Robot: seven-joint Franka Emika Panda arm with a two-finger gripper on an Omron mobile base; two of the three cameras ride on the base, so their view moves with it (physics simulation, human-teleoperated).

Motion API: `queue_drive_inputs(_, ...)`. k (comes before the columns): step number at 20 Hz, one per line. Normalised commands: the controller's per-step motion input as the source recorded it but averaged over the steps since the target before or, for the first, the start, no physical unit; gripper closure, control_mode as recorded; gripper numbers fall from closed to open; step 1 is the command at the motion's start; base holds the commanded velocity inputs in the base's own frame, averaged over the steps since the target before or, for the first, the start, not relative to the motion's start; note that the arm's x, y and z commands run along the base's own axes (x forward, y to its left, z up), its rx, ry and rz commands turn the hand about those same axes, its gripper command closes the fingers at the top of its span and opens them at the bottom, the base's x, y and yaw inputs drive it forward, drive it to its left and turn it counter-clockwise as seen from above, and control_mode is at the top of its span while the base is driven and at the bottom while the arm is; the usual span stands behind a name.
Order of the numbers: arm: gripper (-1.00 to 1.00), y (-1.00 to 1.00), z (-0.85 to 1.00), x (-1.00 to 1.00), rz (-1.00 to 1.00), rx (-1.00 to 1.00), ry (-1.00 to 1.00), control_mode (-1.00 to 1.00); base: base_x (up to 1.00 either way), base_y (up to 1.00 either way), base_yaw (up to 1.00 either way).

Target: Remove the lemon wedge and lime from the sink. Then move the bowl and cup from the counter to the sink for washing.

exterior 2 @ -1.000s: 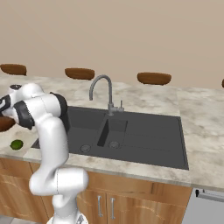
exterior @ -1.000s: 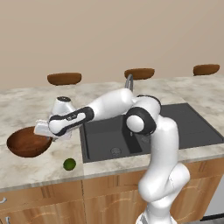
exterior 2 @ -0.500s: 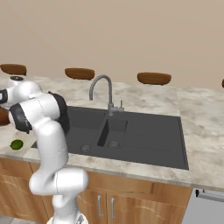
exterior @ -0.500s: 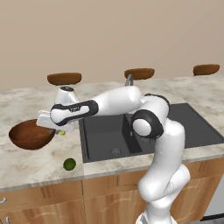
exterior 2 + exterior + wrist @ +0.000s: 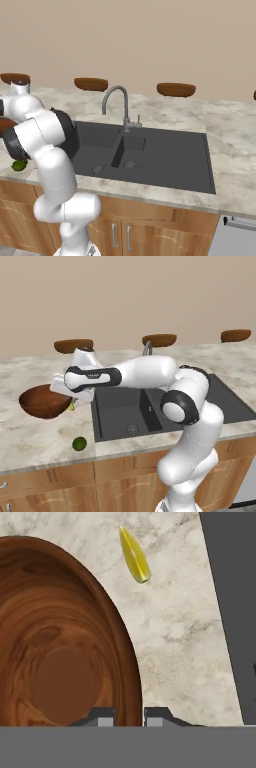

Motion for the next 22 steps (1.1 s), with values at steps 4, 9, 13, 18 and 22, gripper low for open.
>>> queue_drive_inputs(4, 1.00, -0.47, 0.25, -0.17, -0.22, 0.00, 0.05, -1.00, 0.00, 0.00, 0.00)
queue_drive_inputs(9, 1.00, -0.50, 0.24, -0.22, -0.20, 0.00, 0.01, -1.00, 0.00, 0.00, 0.00)
queue_drive_inputs(13, 1.00, -0.51, 0.23, -0.26, -0.15, 0.00, 0.00, -1.00, 0.00, 0.00, 0.00)
queue_drive_inputs(18, 1.00, -0.51, 0.22, -0.28, -0.11, 0.00, 0.00, -1.00, 0.00, 0.00, 0.00)
queue_drive_inputs(22, 1.00, -0.54, 0.21, -0.23, -0.10, 0.00, 0.00, -1.00, 0.00, 0.00, 0.00)
